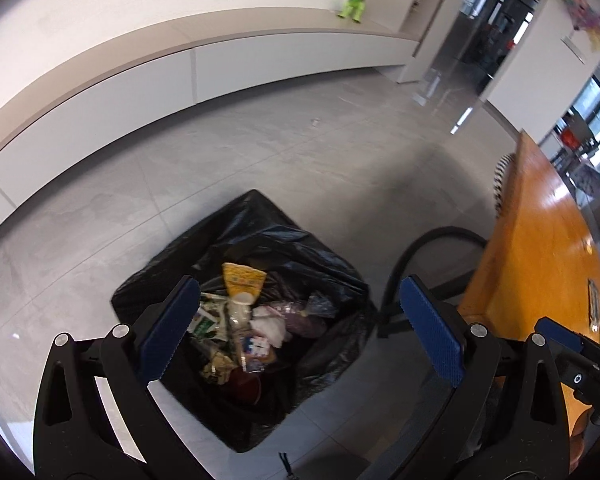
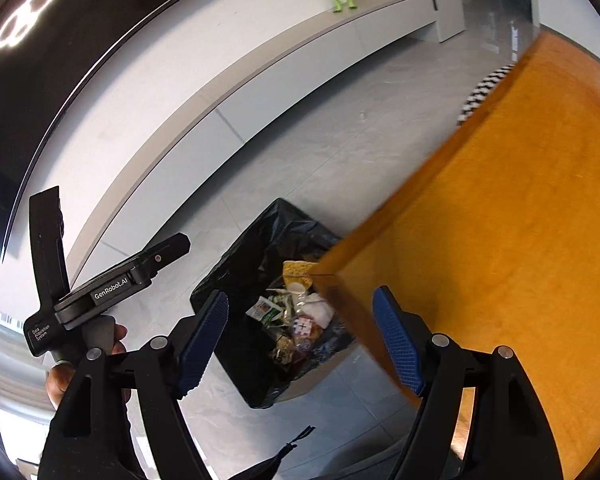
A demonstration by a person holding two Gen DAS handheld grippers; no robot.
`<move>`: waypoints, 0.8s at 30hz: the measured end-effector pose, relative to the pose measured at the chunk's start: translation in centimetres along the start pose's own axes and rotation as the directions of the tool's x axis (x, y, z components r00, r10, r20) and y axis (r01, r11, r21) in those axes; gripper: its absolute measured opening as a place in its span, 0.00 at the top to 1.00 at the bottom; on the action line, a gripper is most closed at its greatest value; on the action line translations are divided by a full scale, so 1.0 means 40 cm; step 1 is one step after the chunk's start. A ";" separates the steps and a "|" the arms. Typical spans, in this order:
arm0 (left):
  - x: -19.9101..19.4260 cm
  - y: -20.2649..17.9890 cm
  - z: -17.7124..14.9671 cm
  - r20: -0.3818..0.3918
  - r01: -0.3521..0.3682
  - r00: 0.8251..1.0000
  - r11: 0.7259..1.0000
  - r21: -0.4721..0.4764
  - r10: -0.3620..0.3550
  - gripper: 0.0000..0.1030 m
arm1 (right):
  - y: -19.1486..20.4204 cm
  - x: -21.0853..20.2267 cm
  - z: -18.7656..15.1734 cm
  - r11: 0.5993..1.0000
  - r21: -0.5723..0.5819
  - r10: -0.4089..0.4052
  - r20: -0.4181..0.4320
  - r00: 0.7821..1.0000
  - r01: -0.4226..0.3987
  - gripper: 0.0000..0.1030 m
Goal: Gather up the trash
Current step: 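Grasp the yellow jelly cup with the left tool while the right tool grasps the silver foil packet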
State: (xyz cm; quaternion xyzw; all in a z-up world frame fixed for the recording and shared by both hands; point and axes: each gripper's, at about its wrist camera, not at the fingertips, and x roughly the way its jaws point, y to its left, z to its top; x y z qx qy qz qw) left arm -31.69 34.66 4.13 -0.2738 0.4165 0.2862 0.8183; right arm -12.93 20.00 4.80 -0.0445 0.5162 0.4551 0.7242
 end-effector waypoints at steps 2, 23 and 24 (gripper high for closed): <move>0.008 -0.053 0.004 -0.016 0.046 0.999 0.999 0.023 -0.046 0.06 | -0.043 -0.035 -0.003 0.999 0.016 -0.031 0.029 0.999 0.031 0.27; 0.155 -0.917 0.012 -0.277 0.352 0.929 0.823 0.446 -0.247 0.06 | -0.793 -0.463 -0.050 0.789 0.479 -0.480 0.092 0.872 0.384 0.33; 0.162 -0.951 0.013 -0.286 0.358 0.926 0.813 0.458 -0.247 0.06 | -0.827 -0.478 -0.050 0.773 0.493 -0.499 0.082 0.863 0.400 0.34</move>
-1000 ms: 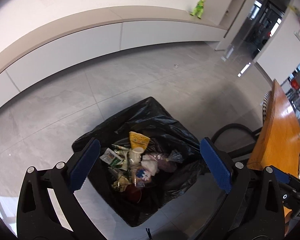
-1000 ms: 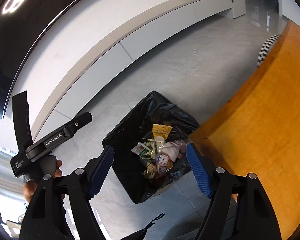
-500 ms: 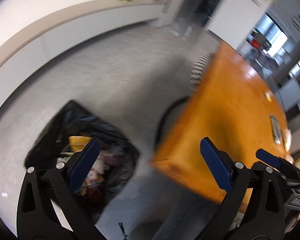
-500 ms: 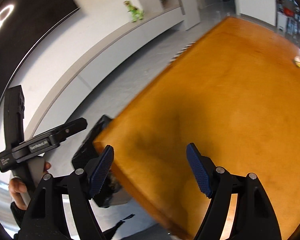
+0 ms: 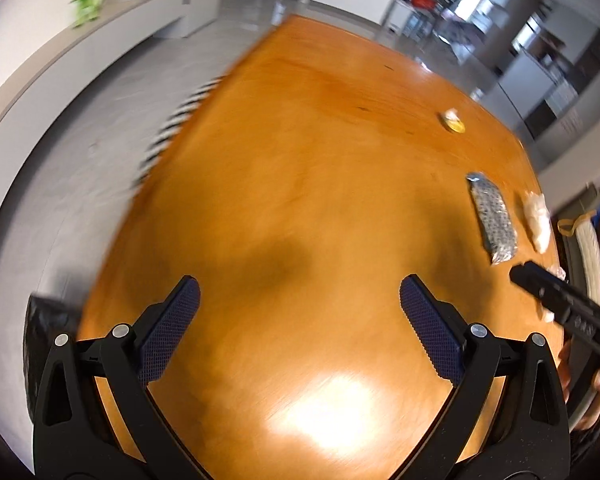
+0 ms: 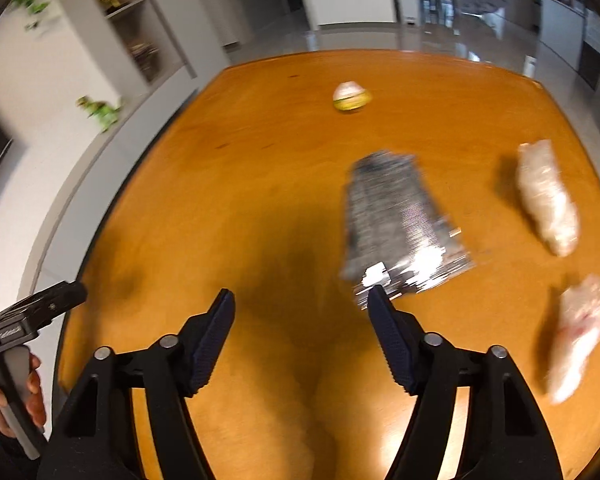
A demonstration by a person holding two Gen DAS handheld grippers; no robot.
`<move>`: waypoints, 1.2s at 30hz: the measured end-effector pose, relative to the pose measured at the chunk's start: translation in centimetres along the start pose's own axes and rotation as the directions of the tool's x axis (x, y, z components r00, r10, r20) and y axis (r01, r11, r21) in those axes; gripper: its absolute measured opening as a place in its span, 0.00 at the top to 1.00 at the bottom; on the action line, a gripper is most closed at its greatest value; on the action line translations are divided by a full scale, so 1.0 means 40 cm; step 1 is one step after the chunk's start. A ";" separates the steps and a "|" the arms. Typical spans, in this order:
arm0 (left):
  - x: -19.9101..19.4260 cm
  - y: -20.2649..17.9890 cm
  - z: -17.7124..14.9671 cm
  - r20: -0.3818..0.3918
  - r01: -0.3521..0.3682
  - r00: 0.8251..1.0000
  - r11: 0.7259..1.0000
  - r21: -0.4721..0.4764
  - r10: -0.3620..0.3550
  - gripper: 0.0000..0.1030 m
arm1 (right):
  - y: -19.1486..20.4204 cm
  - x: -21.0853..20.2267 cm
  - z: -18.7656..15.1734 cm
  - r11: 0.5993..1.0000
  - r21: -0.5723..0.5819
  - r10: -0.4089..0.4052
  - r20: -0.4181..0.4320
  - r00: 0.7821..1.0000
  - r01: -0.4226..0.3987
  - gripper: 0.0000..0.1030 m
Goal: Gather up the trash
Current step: 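Grasp the yellow jelly cup with the left tool while the right tool grasps the silver foil packet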
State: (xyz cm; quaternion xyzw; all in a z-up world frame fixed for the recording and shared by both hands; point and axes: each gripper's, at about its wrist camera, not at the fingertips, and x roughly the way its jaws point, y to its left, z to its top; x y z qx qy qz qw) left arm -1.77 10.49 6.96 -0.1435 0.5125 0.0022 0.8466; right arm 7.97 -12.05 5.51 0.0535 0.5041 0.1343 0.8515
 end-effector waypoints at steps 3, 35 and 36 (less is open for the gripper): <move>0.049 -0.086 0.068 -0.023 0.025 0.999 0.998 0.056 -0.024 0.06 | -0.092 0.018 0.066 0.996 0.037 -0.085 -0.003 0.996 0.085 0.35; 0.547 -0.631 0.447 -0.129 0.074 0.991 0.912 0.403 -0.023 0.64 | -0.184 0.141 0.047 0.996 -0.058 -0.067 -0.089 0.994 0.062 0.82; 0.542 -0.626 0.440 -0.130 0.078 0.991 0.913 0.401 -0.028 0.64 | -0.185 0.139 0.044 0.996 -0.056 -0.067 -0.089 0.994 0.062 0.82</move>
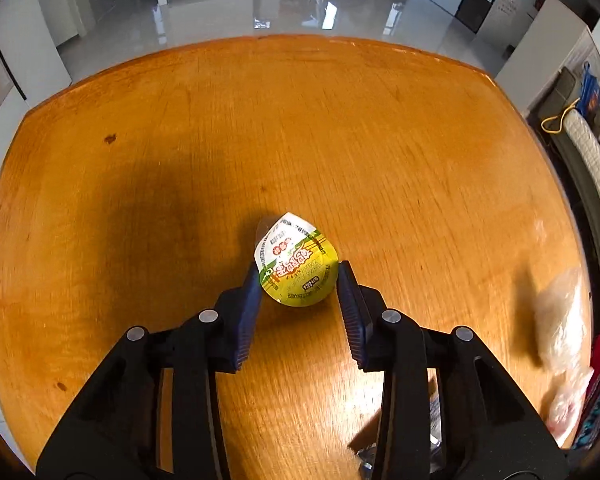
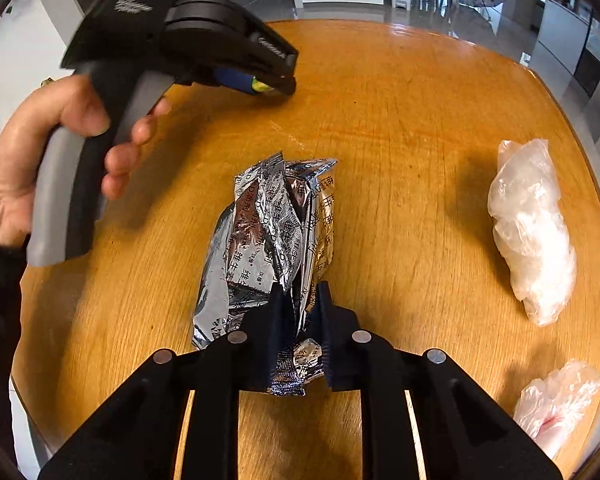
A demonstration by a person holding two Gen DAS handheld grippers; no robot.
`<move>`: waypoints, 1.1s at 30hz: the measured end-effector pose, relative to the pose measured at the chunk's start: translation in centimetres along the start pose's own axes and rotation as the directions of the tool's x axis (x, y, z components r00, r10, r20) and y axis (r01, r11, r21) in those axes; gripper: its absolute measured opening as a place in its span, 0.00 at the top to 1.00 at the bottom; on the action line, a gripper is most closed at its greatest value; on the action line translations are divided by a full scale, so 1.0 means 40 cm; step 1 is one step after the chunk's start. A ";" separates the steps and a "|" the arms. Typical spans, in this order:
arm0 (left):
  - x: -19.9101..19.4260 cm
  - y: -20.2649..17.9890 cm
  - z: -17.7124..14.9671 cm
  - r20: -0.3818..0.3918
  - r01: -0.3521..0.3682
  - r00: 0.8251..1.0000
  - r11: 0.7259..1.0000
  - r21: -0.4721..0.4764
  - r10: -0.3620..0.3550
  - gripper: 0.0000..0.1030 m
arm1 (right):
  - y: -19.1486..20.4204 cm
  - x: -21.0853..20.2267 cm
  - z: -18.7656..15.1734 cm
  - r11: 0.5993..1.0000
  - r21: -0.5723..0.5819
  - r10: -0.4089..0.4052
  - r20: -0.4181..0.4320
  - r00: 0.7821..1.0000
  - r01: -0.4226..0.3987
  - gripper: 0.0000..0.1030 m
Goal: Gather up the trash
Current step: 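Grasp the yellow jelly cup with the left tool while the right tool grasps the silver foil packet, then carry the jelly cup and foil packet over the trash bag and open both tools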
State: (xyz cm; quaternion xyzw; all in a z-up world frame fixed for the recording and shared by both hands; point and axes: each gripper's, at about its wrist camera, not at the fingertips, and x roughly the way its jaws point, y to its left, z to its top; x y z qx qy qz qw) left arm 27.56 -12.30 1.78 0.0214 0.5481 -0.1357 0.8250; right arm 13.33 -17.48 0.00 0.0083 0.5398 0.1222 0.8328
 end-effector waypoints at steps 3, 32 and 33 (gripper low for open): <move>-0.022 0.014 -0.025 0.006 0.032 0.999 0.999 -0.020 -0.031 0.71 | -0.008 0.010 0.013 1.000 0.010 0.017 -0.004 1.000 -0.017 0.82; -0.468 0.183 -0.532 0.148 0.051 0.988 0.997 -0.052 -0.043 0.74 | 0.342 -0.220 -0.207 0.983 -0.116 0.153 0.068 0.986 -0.145 0.82; -0.487 0.198 -0.554 0.157 0.050 0.987 0.997 -0.063 -0.040 0.74 | 0.359 -0.227 -0.215 0.981 -0.124 0.161 0.067 0.985 -0.151 0.82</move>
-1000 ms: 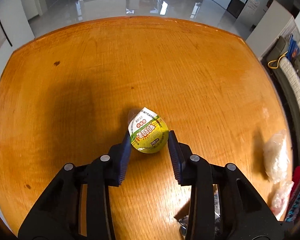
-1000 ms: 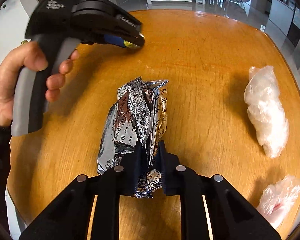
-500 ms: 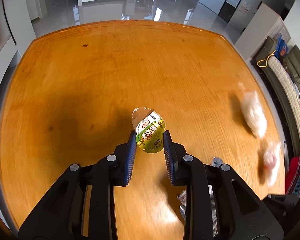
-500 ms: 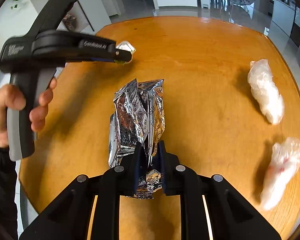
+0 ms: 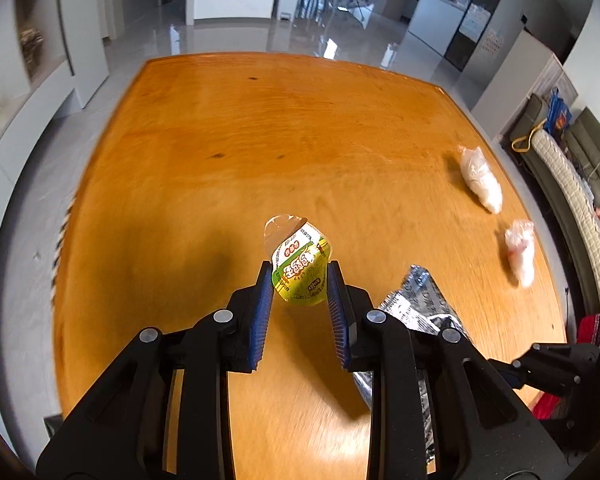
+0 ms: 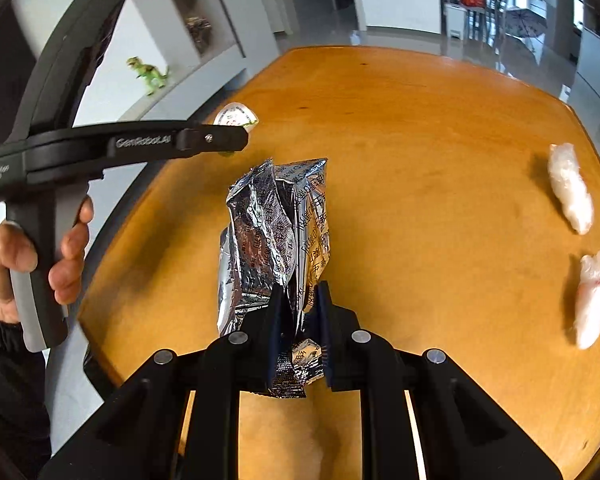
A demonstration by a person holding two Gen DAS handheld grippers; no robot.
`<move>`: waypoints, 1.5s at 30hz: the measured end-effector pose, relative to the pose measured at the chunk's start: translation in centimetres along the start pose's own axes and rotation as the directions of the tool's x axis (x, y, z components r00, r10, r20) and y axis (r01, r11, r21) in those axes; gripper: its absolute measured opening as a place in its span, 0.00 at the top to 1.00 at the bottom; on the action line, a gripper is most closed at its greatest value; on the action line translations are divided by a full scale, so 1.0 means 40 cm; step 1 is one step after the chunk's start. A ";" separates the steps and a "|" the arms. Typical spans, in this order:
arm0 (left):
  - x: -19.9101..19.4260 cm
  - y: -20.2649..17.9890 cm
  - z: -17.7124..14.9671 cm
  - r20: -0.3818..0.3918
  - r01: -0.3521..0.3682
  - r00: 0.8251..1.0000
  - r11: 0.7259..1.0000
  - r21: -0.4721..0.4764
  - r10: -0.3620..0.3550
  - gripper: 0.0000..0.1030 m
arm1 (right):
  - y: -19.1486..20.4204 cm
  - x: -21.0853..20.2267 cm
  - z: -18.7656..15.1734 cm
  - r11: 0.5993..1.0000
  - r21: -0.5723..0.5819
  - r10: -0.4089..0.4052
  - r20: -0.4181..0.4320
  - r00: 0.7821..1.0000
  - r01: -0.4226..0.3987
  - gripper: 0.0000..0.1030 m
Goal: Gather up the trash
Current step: 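Carry the jelly cup and foil packet over the trash bag and open both tools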
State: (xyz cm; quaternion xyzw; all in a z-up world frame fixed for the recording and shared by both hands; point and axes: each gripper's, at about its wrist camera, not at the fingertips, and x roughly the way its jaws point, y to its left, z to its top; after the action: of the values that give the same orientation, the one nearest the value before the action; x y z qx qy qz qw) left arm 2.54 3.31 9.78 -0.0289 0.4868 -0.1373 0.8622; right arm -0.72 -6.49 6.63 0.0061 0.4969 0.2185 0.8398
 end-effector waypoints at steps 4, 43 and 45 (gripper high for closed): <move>-0.066 0.049 -0.074 0.027 -0.015 1.000 1.000 -0.027 0.016 0.74 | 0.078 -0.012 -0.030 0.999 -0.044 0.030 0.001 1.000 -0.030 0.82; -0.502 0.753 -1.147 -0.110 -0.318 0.891 0.431 -0.844 0.441 0.06 | 0.936 0.247 -0.344 0.793 -0.441 0.277 -0.354 0.893 -0.421 0.25; -0.512 0.760 -1.167 -0.113 -0.313 0.890 0.410 -0.857 0.443 0.06 | 0.915 0.238 -0.340 0.794 -0.433 0.285 -0.354 0.891 -0.426 0.25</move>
State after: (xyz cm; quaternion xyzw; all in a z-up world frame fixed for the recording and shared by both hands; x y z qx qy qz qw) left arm -40.68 41.86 -3.24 -0.3493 0.4253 0.3219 0.7704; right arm -21.38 27.36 0.15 -0.1472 0.5226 0.4933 0.6796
